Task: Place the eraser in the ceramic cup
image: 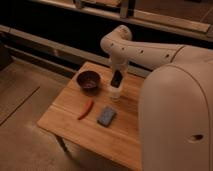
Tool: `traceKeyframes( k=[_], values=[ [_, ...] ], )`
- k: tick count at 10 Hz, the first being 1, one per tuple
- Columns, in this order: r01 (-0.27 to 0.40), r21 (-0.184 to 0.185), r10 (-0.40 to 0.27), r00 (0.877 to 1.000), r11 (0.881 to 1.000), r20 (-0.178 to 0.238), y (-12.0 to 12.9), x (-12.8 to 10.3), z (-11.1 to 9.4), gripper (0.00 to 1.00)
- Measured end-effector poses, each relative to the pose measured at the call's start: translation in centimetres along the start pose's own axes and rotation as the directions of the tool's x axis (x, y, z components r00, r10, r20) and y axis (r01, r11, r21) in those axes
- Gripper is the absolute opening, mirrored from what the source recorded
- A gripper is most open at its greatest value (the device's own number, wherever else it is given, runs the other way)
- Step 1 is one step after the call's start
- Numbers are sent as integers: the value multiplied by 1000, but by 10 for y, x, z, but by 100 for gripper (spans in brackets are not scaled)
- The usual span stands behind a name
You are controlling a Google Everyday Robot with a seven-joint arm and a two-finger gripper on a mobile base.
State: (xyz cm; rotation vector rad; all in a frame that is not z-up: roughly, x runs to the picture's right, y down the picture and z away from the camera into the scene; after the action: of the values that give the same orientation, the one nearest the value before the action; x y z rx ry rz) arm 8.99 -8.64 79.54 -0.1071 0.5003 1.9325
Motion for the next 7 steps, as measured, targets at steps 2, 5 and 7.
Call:
traceKeyframes(
  k=[2,5,7],
  values=[
    [-5,0,5,1000,1000,-1,1,-2,1,0],
    [-8,1,8,1000,1000,-12,4,-4,8,0],
    [-8,2,8,1000,1000,-18,4,-5,12,0]
  ],
)
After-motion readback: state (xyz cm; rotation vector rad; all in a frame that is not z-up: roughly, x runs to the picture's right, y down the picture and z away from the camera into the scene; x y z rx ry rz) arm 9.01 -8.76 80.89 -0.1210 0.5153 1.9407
